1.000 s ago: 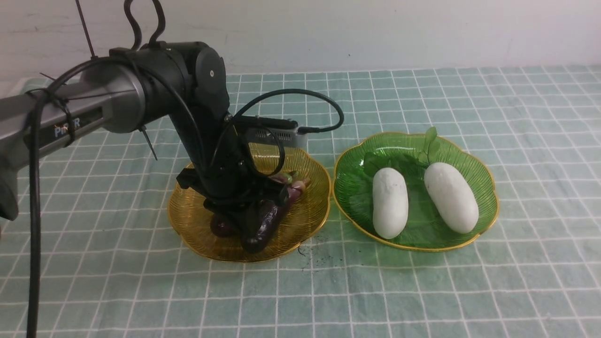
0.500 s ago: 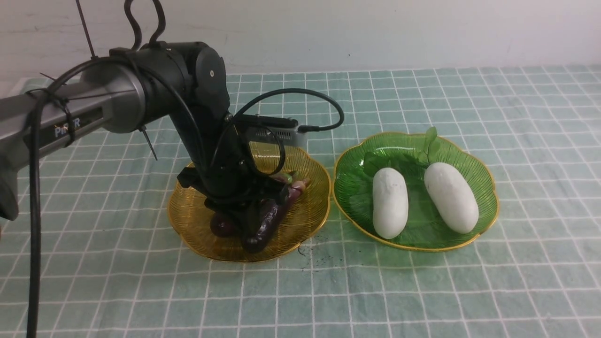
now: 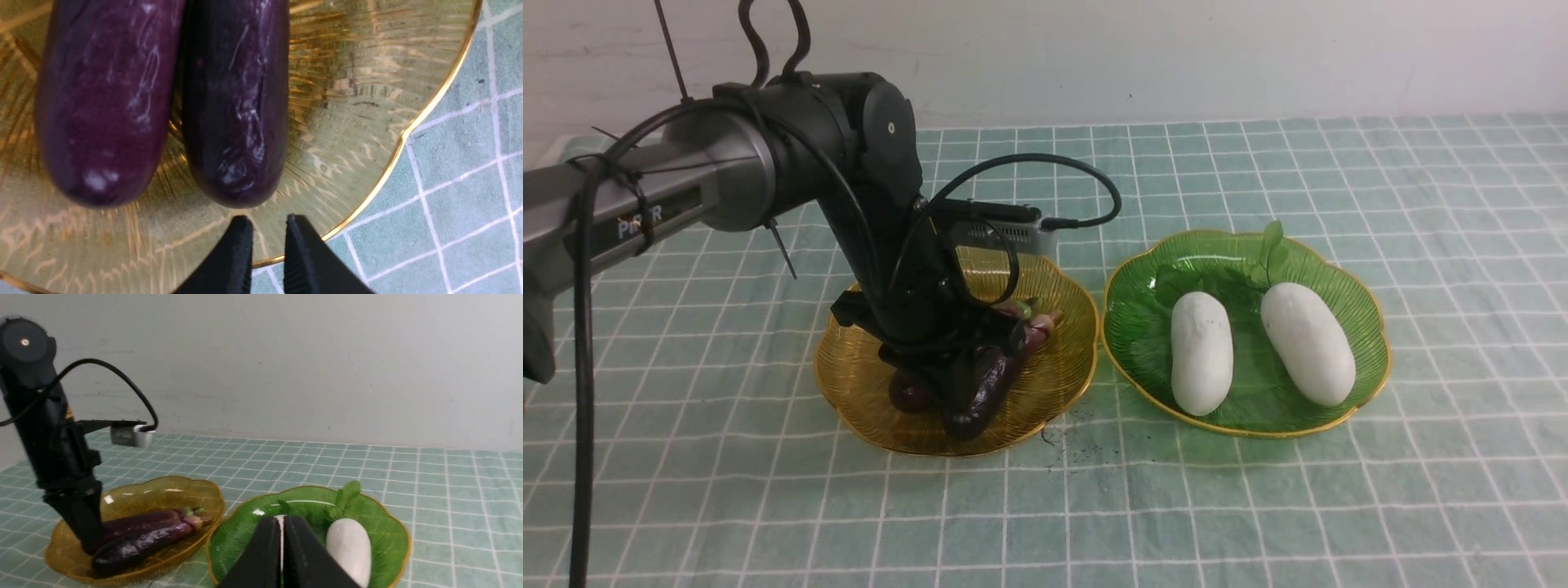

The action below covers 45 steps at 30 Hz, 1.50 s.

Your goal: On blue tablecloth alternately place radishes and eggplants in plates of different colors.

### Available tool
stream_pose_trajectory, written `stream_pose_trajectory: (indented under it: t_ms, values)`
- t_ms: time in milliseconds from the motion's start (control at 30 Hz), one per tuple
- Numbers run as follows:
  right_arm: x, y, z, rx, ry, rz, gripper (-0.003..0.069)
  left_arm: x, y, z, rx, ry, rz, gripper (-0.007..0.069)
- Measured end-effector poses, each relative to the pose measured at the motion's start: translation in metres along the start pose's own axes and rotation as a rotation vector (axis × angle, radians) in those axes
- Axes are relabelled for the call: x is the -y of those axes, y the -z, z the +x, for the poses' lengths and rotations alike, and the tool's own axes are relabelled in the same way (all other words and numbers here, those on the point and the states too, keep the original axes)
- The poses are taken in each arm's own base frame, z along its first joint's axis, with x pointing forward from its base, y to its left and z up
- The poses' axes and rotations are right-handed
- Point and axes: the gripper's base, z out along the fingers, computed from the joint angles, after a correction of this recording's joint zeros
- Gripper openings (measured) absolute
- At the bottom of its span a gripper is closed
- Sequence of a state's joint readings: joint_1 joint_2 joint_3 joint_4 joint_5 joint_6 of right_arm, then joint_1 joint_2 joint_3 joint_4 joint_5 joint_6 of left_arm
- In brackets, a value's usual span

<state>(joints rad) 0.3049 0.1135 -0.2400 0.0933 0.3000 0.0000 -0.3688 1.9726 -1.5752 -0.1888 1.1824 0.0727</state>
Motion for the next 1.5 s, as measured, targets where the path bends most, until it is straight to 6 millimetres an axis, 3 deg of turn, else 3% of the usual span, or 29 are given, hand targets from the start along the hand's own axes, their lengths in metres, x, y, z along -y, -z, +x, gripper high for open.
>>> stream_pose_trajectory:
  t_ms: [167, 467, 700, 933, 1200, 1500]
  values:
    - [0.007, 0.003, 0.021, -0.009, 0.0, 0.099, 0.0002, 0.0, 0.0, 0.0, 0.0, 0.0, 0.0, 0.0099]
    - [0.018, 0.001, 0.083, -0.143, -0.018, 0.234, 0.0002, 0.0, 0.0, 0.0, 0.0, 0.0, 0.0, 0.0099]
    - [0.019, 0.002, 0.087, -0.191, -0.026, 0.25, 0.0002, 0.001, 0.0, 0.001, -0.009, 0.004, 0.011, 0.0099]
    - [0.022, 0.003, 0.087, -0.188, -0.029, 0.306, 0.0002, 0.013, 0.007, 0.002, 0.006, -0.044, 0.131, 0.0099]
    - [0.023, 0.003, 0.087, -0.19, -0.015, 0.326, 0.0002, 0.025, 0.049, 0.012, 0.116, -0.11, 0.172, 0.0099]
    - [0.023, 0.004, 0.087, -0.191, -0.014, 0.327, 0.0002, 0.036, 0.16, 0.069, 0.385, -0.23, 0.054, 0.0099]
